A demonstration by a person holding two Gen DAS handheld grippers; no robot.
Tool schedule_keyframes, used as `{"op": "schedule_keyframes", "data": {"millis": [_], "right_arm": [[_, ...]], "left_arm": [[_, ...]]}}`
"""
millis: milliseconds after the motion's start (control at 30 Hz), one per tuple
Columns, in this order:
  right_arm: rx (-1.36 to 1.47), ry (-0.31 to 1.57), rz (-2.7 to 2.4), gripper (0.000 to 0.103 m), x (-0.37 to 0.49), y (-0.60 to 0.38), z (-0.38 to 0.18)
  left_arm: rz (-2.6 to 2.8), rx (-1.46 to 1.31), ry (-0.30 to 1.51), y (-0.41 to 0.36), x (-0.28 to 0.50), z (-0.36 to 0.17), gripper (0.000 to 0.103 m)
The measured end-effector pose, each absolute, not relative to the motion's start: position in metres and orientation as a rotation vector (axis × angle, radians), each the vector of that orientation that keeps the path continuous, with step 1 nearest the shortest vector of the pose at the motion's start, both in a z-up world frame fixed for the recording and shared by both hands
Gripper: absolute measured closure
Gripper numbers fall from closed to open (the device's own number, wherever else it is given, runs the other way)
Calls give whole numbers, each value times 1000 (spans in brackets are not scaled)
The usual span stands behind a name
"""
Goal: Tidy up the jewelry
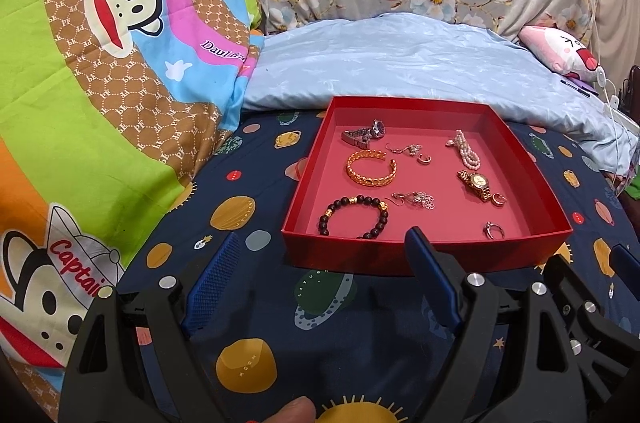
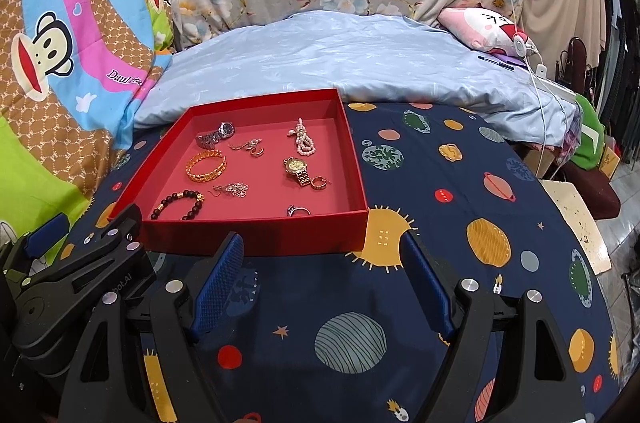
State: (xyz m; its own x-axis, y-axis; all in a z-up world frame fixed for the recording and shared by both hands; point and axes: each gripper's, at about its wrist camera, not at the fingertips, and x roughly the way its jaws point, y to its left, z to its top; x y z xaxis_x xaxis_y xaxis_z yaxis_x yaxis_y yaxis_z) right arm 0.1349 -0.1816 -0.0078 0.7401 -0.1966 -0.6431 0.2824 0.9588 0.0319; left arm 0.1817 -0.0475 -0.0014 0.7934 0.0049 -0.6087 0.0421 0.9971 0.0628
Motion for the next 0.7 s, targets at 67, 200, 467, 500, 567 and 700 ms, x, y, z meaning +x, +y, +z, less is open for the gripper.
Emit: {"op": "schedule_keyframes", "data": {"millis": [67, 200, 467, 500, 567, 700], "right_arm": [[131, 688, -264, 24, 133, -181, -7], [142, 682, -262, 24, 129, -180, -5], [143, 679, -261, 24, 128, -180, -4], [144, 680, -261, 24, 128, -180, -4], [147, 681, -260, 24, 128, -180, -4], [150, 681, -259, 24, 127, -180, -3]], "left_arm": [[-19, 71, 655, -47, 180, -1, 21], [-13, 61, 656, -46, 177, 1, 21], [-13, 67, 651, -47, 176, 3, 21], [-14, 69, 650, -47, 176, 3, 21], [-13, 76, 650, -47, 176, 3, 21], [-7, 89, 645, -49, 175, 5, 21]]}}
